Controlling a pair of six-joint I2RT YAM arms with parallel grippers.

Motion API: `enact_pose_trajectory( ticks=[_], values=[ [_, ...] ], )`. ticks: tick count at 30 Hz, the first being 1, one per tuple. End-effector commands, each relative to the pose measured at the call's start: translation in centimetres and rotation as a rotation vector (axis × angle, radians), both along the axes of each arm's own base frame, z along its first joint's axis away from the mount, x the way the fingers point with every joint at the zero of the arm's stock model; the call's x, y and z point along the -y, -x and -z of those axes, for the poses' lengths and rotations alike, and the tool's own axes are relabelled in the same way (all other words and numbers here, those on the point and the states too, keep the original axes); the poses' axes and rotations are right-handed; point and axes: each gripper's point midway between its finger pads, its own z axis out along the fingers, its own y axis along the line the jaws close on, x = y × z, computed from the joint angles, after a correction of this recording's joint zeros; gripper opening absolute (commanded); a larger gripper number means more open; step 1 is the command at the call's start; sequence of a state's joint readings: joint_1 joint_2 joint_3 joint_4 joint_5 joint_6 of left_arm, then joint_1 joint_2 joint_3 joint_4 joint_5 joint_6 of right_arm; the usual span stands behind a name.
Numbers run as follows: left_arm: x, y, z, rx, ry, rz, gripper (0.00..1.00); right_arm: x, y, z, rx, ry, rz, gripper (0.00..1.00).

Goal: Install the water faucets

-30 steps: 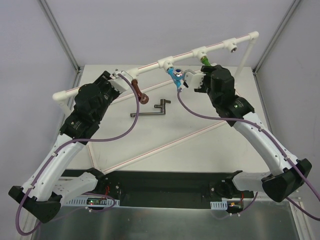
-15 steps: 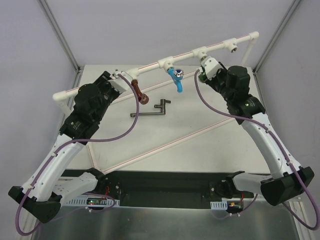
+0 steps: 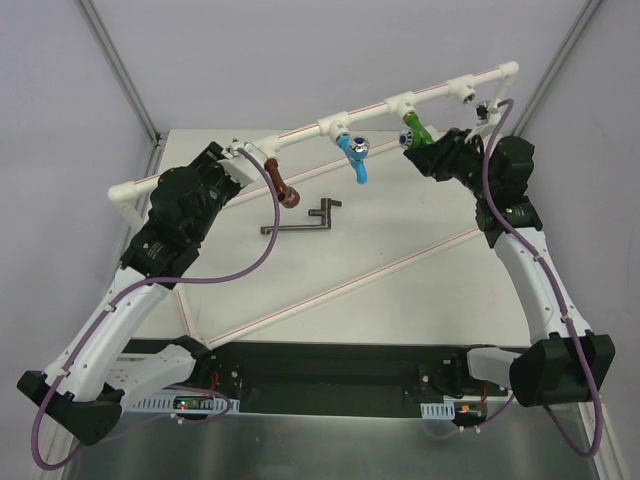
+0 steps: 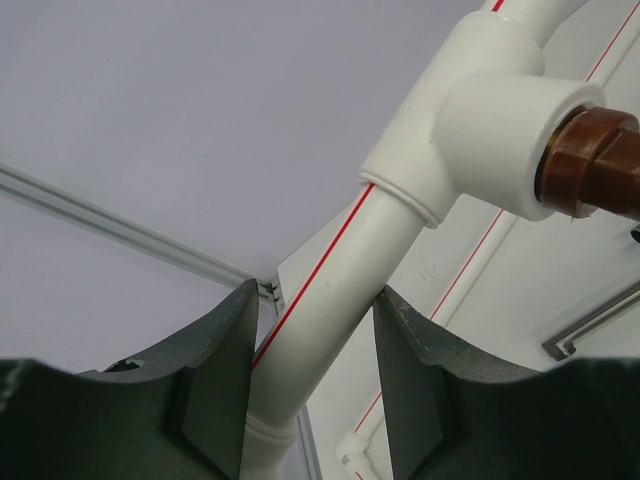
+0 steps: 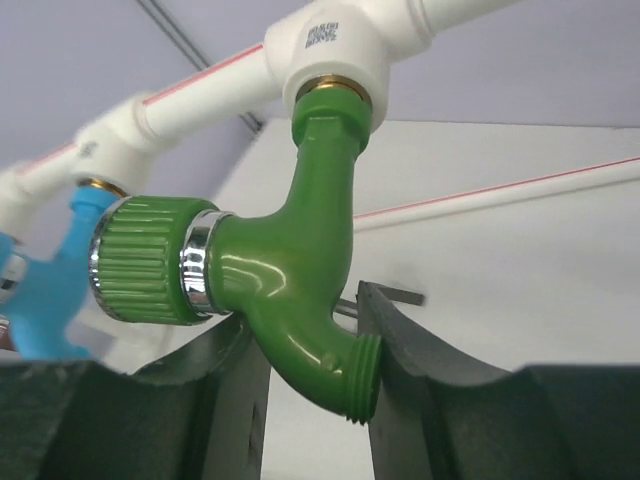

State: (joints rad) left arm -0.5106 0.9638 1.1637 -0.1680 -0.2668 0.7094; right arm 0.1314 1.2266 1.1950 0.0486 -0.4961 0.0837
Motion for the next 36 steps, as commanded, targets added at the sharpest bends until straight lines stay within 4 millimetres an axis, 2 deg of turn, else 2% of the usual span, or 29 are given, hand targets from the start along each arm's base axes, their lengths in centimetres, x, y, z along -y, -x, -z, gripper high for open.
enact_pose_trajectory(
  ticks=[1,2,3,5,6,10,14,17,20,21,23,24,26,27,30,33,36],
  values=[
    [0.4,0.7,6.2,-0.217,0.032,-0.017,0.0,1.6,-2.3,-4.3,-0.087,-0.554,0.046,0.02],
    [0.4,0.8,6.1,-0.215,0.033,-0.017,0.0,1.5,-2.5,-5.1,-0.06,-0.616,0.023,0.02],
    [0.4,0.7,6.2,-0.216,0.03,-0.017,0.0,1.4,-2.5,-4.3,-0.125,-0.71,0.017,0.02],
    [0.4,0.7,6.2,-0.216,0.032,-0.019,0.0,1.5,-2.8,-5.1,-0.112,-0.819,-0.007,0.02],
    [0.4,0.7,6.2,-0.217,0.032,-0.017,0.0,1.6,-3.0,-4.2,-0.142,-0.865,-0.003,0.02],
    [0.4,0.7,6.2,-0.216,0.032,-0.017,0.0,2.2,-3.2,-4.7,-0.202,-1.092,-0.034,0.02],
    [0.4,0.7,6.2,-0.217,0.03,-0.017,0.0,2.6,-3.3,-5.3,-0.166,-1.157,-0.066,0.02],
    [0.4,0.7,6.3,-0.219,0.029,-0.019,0.0,2.2,-3.0,-5.7,-0.133,-1.086,-0.081,0.02],
    [0.4,0.7,6.2,-0.217,0.028,-0.018,0.0,1.8,-2.6,-5.7,-0.124,-1.022,-0.084,0.18],
    [0.4,0.7,6.3,-0.218,0.027,-0.018,0.0,1.7,-2.6,-5.5,-0.106,-0.987,-0.075,0.33],
    [0.4,0.7,6.2,-0.217,0.029,-0.018,0.0,1.6,-2.2,-5.4,-0.106,-0.942,-0.068,0.44],
    [0.4,0.7,6.2,-0.217,0.028,-0.018,0.0,1.6,-2.2,-5.3,-0.092,-0.91,-0.062,0.55],
    [0.4,0.7,6.3,-0.218,0.027,-0.017,0.0,1.5,-1.7,-5.3,-0.092,-0.872,-0.062,0.66],
    [0.4,0.7,6.2,-0.217,0.028,-0.017,0.0,1.5,-1.7,-5.3,-0.088,-0.856,-0.06,0.76],
    [0.5,0.7,6.2,-0.217,0.028,-0.015,0.0,1.5,-1.2,-5.4,-0.071,-0.794,-0.057,0.87],
    [0.5,0.8,6.2,-0.217,0.031,-0.014,0.0,1.6,-0.6,-5.4,-0.049,-0.728,-0.05,0.94],
    [0.5,0.8,6.1,-0.214,0.032,-0.014,0.0,1.9,0.0,-5.7,-0.018,-0.659,-0.033,0.97]
  ],
)
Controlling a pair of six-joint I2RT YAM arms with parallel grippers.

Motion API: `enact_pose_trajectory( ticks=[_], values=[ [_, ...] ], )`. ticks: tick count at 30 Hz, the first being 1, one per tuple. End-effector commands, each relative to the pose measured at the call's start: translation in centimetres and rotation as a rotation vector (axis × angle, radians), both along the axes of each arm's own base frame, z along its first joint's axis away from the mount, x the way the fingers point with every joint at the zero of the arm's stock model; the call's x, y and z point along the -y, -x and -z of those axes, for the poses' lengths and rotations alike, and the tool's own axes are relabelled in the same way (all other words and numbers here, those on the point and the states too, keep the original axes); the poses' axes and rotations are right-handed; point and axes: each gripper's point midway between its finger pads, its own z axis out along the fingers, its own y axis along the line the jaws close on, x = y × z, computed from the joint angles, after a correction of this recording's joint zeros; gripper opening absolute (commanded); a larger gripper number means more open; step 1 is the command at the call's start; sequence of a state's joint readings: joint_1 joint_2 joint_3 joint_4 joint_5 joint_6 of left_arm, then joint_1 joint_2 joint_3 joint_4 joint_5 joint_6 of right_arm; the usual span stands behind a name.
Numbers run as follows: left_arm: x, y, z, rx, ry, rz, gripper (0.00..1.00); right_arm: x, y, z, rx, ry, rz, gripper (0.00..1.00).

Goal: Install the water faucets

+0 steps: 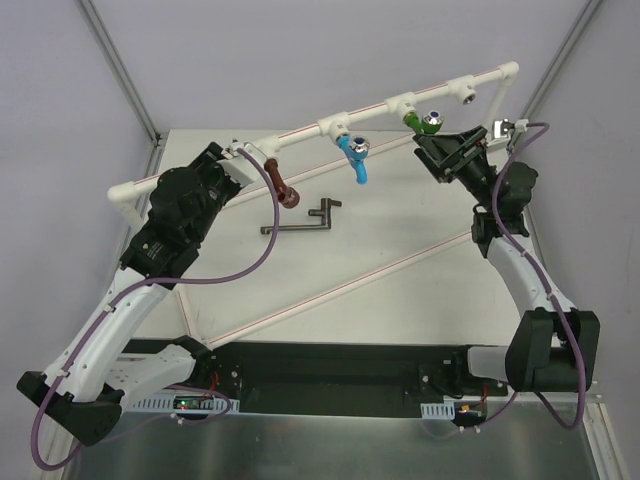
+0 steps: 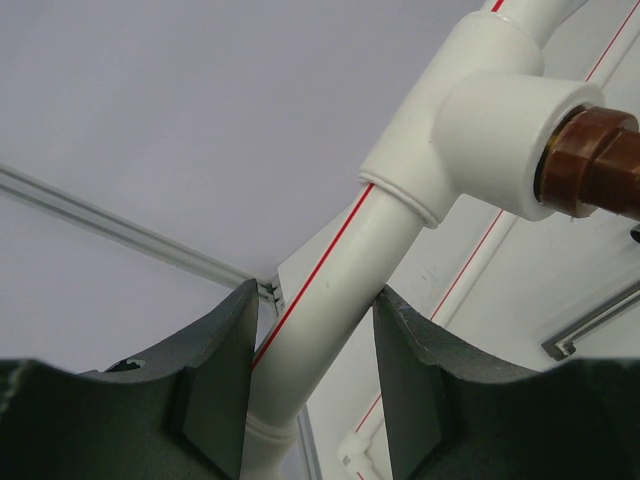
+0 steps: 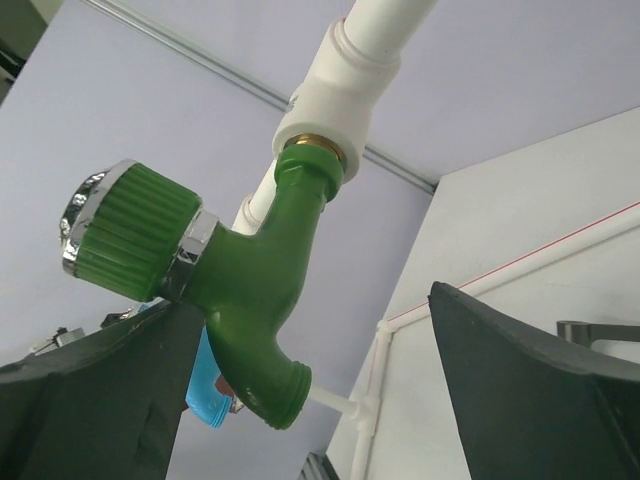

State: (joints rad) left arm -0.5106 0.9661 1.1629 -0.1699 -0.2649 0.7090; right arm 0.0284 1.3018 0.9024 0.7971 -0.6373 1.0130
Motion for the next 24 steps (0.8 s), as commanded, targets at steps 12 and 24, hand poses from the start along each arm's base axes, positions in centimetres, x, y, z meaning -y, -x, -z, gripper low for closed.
enact_pose_trajectory(
  ticks=[12,24],
  values=[
    [0.5,0.8,5.9,-0.21,0.039,-0.01,0.0,4.8,4.0,-6.2,0.325,0.651,0.333,0.96],
    [0.6,0.8,6.0,-0.212,0.041,-0.01,0.0,2.5,1.6,-6.4,0.311,0.745,0.312,0.99]
  ],
)
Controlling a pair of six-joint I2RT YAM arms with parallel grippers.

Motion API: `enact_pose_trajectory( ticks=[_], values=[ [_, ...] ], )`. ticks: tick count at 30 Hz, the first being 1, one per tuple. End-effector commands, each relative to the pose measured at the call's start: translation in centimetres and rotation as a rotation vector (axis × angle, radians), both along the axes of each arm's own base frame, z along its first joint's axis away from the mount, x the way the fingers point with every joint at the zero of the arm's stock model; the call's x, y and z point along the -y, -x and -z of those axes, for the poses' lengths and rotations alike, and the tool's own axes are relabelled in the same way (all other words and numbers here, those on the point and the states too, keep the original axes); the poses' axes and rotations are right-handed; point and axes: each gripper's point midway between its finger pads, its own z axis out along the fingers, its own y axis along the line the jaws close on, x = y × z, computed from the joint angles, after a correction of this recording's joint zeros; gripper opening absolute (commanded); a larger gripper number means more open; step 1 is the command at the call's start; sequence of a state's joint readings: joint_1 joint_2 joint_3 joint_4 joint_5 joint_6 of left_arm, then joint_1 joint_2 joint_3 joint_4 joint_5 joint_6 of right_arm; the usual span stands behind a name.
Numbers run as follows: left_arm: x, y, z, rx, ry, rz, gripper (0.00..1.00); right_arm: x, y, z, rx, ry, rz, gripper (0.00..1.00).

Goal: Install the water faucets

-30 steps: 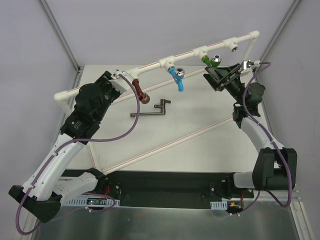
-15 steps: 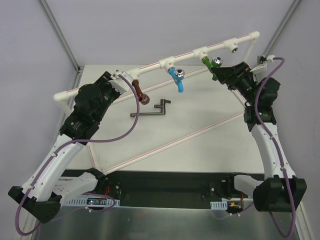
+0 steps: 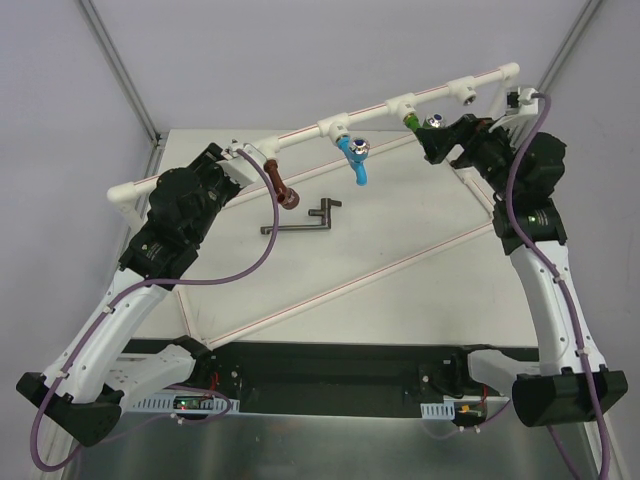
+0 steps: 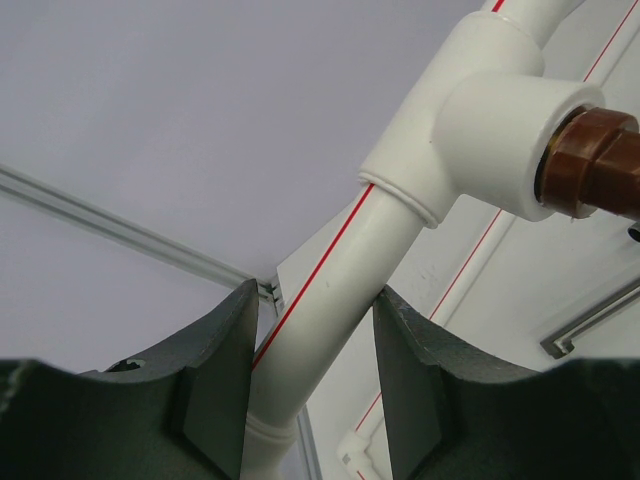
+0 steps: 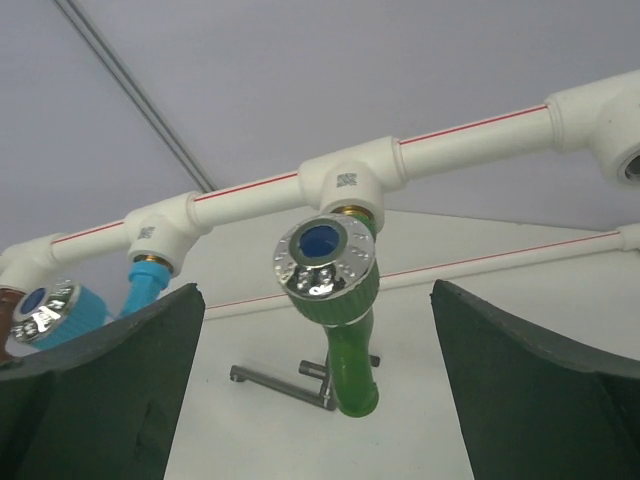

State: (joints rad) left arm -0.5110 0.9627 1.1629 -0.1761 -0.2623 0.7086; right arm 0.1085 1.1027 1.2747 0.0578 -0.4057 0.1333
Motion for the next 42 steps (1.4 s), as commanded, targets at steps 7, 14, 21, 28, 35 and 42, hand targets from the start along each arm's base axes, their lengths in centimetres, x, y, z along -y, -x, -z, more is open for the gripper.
enact_pose_trajectory(
  ticks=[7,14,21,28,35,42],
  values=[
    [0.5,0.8,5.8,-0.206,0.041,-0.015,0.0,-0.5,-2.9,2.2,-0.071,0.05,0.045,0.9],
    [0.6,0.7,5.9,-0.209,0.038,-0.014,0.0,-1.8,-3.4,2.6,-0.142,-0.132,-0.001,0.62],
    [0.6,0.7,6.1,-0.215,0.037,-0.011,0.0,-2.3,-3.1,1.3,-0.193,-0.382,-0.024,0.21],
    [0.6,0.7,6.0,-0.212,0.04,-0.008,0.0,-3.3,-3.8,1.8,-0.347,-0.724,-0.094,0.02],
    [0.6,0.8,5.9,-0.21,0.043,-0.007,0.0,-3.2,-3.7,1.4,-0.426,-0.981,-0.145,0.06],
    [0.6,0.8,5.8,-0.204,0.042,-0.009,0.0,-2.4,-2.5,0.6,-0.339,-0.827,-0.133,0.71]
  ],
)
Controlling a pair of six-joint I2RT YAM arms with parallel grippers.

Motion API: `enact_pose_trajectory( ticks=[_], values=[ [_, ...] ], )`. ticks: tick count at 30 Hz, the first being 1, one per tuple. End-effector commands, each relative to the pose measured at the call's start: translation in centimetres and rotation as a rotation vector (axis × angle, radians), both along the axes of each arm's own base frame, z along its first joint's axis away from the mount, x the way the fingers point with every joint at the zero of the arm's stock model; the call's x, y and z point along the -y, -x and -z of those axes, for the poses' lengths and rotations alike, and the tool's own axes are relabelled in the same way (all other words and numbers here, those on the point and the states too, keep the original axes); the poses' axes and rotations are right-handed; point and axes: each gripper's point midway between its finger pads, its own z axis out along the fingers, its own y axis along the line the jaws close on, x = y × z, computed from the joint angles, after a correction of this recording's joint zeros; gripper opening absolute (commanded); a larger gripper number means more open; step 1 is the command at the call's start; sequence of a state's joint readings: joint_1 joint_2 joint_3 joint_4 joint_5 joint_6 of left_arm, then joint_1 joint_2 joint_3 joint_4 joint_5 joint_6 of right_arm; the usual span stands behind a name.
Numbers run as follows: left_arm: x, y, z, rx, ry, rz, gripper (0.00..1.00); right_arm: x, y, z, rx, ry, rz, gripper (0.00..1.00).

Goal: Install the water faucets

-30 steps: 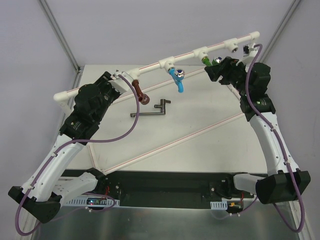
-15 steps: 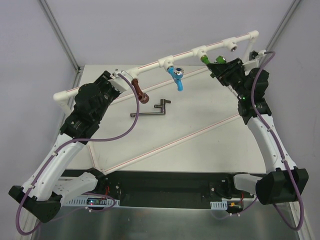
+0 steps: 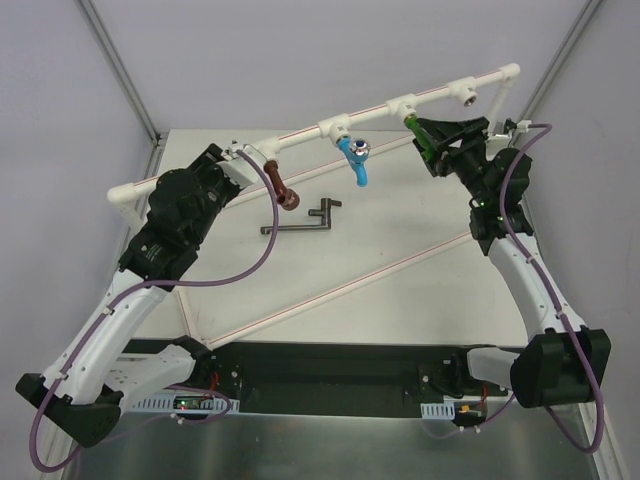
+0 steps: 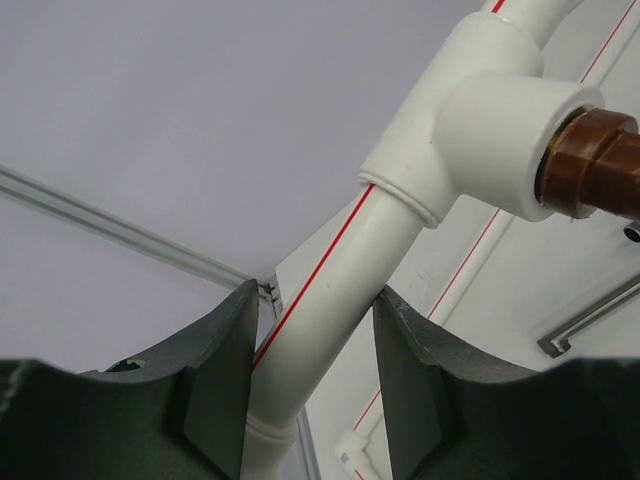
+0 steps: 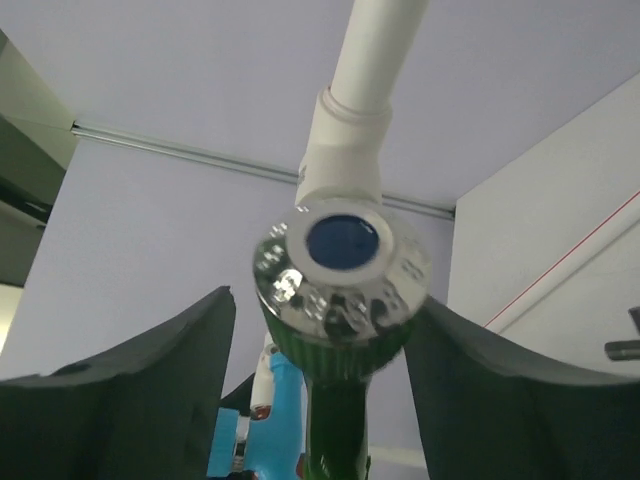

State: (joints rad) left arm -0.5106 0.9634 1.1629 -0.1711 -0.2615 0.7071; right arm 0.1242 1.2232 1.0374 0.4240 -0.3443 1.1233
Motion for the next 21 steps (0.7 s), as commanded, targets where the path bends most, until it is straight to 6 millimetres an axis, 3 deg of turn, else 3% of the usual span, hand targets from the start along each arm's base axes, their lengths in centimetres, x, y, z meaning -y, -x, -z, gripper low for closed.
enact_pose_trajectory(
  ticks=[1,4,9,10,11,13,17,18,20,21],
  values=[
    [0.5,0.9,5.8,-0.206,0.038,-0.009,0.0,0.2,1.5,-3.1,0.148,0.093,-0.007,0.83],
    [0.5,0.9,5.8,-0.206,0.039,-0.008,0.0,1.5,2.0,-1.5,0.131,0.223,0.039,0.99],
    [0.5,0.9,5.8,-0.207,0.038,-0.01,0.0,4.2,4.0,-0.5,0.124,0.443,0.143,0.96],
    [0.5,0.9,5.8,-0.208,0.039,-0.008,0.0,4.7,4.9,-1.8,0.159,0.487,0.168,0.96],
    [0.5,0.9,5.8,-0.206,0.039,-0.008,0.0,5.2,5.3,-1.0,0.159,0.597,0.176,0.96],
    [0.5,1.0,5.8,-0.206,0.04,-0.007,0.0,5.9,6.5,-1.9,0.199,0.701,0.2,0.96],
    [0.6,0.9,5.8,-0.207,0.04,-0.004,0.0,6.0,8.3,-3.3,0.393,1.069,0.18,0.96],
    [0.6,0.9,5.7,-0.206,0.042,-0.004,0.0,6.1,8.4,-3.2,0.479,1.23,0.17,0.96],
    [0.6,0.9,5.8,-0.207,0.042,-0.004,0.0,4.9,9.0,-2.8,0.583,1.384,0.128,0.96],
    [0.6,0.9,5.8,-0.207,0.039,-0.002,0.0,5.8,8.7,-2.8,0.639,1.577,0.161,0.96]
  ],
)
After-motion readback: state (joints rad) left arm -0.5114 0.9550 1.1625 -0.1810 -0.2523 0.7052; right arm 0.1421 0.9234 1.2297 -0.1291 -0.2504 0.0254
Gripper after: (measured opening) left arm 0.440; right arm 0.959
